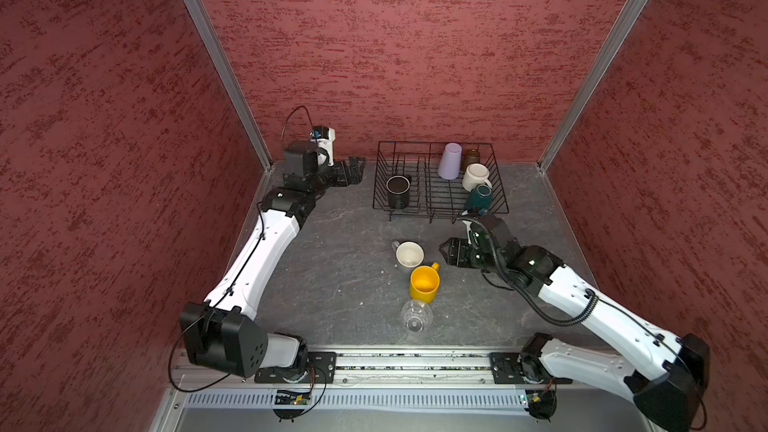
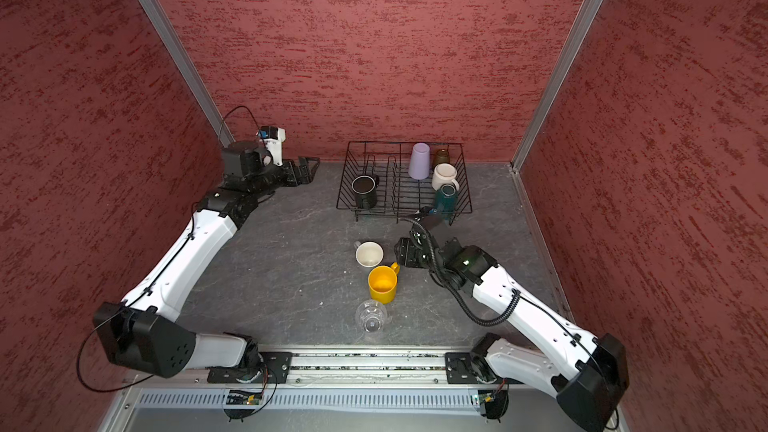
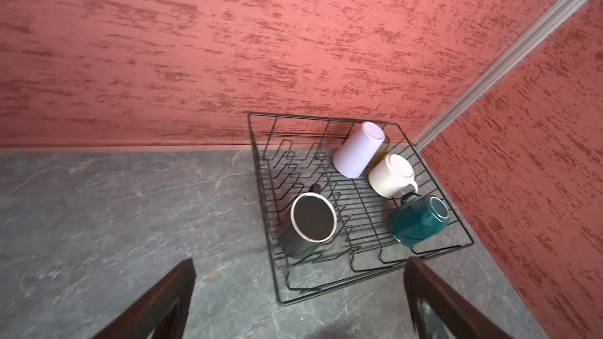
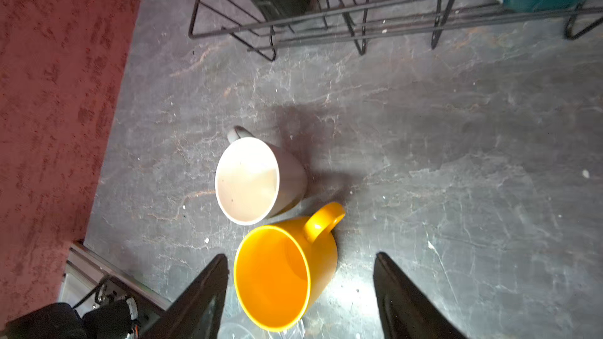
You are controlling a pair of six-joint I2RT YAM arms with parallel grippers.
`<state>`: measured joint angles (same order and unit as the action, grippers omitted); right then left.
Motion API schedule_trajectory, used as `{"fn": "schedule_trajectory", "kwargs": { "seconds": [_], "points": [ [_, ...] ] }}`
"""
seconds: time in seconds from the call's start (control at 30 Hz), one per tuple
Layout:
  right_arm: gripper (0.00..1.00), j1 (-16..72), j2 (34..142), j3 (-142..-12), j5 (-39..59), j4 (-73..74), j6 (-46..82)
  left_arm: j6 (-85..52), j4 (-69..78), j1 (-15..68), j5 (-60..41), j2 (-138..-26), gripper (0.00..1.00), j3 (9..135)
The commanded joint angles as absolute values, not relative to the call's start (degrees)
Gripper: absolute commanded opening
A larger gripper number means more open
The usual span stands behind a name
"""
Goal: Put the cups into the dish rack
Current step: 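Open the left gripper and withdraw it while the right reaches toward the yellow mug, then lower the right gripper onto the yellow mug and grasp its rim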
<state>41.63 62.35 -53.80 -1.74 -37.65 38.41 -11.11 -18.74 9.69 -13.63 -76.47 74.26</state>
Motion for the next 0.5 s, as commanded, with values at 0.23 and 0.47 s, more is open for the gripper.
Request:
{"fn": "schedule_trajectory", "kwargs": {
  "seconds": [0.23, 0.47],
  "points": [
    [0.6, 49.1, 67.2, -55.8, -8.4, -43.7, 45.3, -11.5, -8.3, 5.9, -12.4, -64.1, 1.0, 59.9],
    [0.54, 49.9, 70.8, -53.5, -6.1, -40.6, 46.3, -12.3, -9.9, 5.0, -14.7, -64.1, 1.0, 60.5]
  ]
}}
